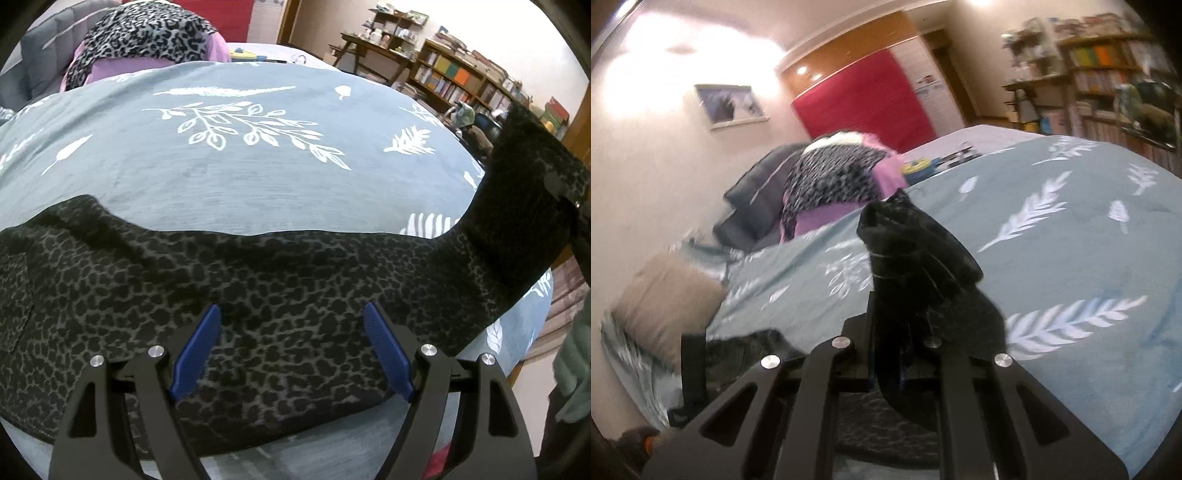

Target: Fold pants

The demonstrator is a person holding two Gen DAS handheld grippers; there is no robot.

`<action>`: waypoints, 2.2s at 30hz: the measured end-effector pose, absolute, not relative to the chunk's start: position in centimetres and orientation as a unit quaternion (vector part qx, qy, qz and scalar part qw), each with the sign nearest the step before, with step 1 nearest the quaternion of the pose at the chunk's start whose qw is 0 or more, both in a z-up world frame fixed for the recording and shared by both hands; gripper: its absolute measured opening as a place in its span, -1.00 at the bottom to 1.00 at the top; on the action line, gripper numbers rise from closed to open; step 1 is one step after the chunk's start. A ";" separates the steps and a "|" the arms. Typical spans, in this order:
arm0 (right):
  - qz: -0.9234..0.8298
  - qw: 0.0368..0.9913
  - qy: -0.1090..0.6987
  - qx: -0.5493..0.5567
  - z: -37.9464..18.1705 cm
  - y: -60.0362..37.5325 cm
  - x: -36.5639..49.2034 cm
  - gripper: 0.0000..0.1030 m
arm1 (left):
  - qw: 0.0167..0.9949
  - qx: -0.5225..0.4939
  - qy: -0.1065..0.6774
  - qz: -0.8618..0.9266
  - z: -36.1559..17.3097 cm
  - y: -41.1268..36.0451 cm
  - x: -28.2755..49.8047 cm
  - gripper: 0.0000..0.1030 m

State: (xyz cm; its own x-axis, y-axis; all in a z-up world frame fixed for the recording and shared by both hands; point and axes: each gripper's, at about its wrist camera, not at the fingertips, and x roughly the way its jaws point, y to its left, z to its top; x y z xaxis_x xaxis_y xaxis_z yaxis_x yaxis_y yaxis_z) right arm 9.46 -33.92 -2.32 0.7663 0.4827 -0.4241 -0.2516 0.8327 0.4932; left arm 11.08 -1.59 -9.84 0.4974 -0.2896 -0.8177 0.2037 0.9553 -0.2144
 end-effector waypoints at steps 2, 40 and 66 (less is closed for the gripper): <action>0.217 0.914 0.286 0.191 -2.6 -31.4 9.5 -0.84 | 0.866 -0.052 0.478 -0.137 -9.7 -0.7 10.9 0.54; 0.374 0.823 0.416 0.100 -11.7 -14.6 7.8 -0.07 | 0.857 -0.158 0.483 -0.092 -10.3 8.6 8.3 0.59; 0.368 0.824 0.410 0.134 -11.3 -21.2 4.7 0.02 | 0.789 -0.163 0.551 -0.218 -12.3 1.7 11.7 -0.38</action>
